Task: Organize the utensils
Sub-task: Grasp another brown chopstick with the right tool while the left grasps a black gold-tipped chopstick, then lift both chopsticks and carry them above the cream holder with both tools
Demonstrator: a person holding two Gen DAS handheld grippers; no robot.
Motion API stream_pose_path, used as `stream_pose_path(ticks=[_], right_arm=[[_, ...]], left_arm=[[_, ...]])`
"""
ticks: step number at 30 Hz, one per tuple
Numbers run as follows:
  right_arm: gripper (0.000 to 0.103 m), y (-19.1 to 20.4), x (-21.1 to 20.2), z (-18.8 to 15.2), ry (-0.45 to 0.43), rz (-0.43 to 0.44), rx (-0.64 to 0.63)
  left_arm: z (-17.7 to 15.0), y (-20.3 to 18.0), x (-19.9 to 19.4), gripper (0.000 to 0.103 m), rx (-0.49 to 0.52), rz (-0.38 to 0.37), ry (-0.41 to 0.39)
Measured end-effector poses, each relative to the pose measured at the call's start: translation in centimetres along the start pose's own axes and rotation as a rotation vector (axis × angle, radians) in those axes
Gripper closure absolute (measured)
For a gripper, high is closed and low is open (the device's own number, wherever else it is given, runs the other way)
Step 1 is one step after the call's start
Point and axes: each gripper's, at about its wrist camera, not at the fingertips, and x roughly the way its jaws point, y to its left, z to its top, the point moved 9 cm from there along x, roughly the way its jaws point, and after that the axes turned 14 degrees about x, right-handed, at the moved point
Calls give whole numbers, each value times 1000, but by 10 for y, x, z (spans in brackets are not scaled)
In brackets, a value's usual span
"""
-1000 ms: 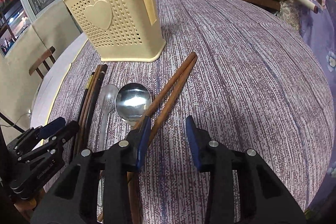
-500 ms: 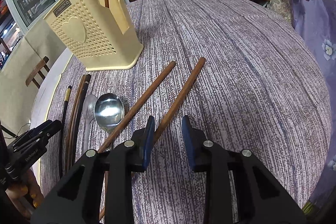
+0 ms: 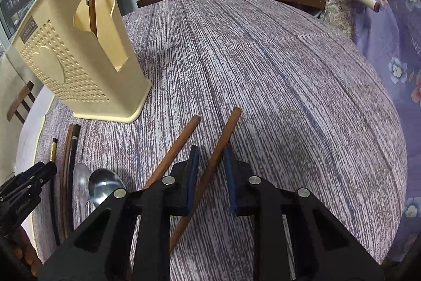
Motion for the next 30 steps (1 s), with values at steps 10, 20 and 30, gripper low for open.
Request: stream_pose_path(ticks=[10,20,30], right_arm=[[89,4,10,15,5,-29,-7],[90,4,14,19,10,-12,10],[95,-4,12,21,40,85,91]], left_arm=[[12,4,10,84,2,37,39],[15,0,11,93,0,35,42],[16,1,12,95,-45,-11,38]])
